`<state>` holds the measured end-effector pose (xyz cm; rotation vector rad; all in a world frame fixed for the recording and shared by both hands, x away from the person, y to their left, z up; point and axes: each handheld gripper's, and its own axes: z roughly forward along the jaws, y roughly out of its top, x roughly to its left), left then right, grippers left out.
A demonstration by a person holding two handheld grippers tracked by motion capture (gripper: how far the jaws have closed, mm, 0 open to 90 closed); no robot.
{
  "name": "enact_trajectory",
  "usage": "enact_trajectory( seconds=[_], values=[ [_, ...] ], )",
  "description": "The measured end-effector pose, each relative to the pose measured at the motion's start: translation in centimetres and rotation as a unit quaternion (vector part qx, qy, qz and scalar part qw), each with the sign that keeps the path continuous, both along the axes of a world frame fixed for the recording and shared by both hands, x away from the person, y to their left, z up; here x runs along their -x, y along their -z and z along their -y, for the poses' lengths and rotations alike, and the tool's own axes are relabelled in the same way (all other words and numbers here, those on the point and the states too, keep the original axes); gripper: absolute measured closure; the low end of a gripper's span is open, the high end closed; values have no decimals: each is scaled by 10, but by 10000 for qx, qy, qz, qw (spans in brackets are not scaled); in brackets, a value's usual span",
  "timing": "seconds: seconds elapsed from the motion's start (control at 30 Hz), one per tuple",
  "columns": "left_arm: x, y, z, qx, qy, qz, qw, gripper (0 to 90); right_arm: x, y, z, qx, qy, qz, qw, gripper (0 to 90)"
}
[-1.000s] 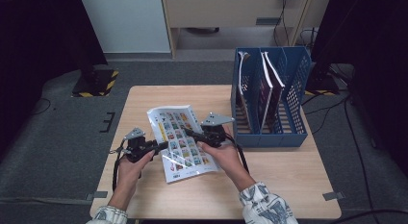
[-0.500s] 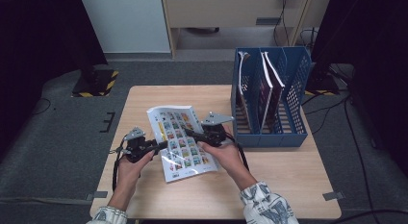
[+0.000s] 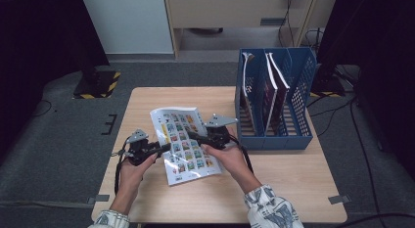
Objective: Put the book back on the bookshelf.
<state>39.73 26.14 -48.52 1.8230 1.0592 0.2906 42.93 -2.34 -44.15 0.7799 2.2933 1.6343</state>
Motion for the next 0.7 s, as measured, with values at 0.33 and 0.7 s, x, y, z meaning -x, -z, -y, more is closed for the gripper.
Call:
enact_trajectory(
  seconds=[0.33, 0.7],
  values=[
    [1, -4, 0, -50, 1, 76, 10000, 649, 1, -1, -1, 6, -55, 25, 10000, 665],
    [3, -10, 2, -79, 26, 224, 9997, 660, 2, -2, -1, 3, -52, 57, 10000, 713]
  ],
)
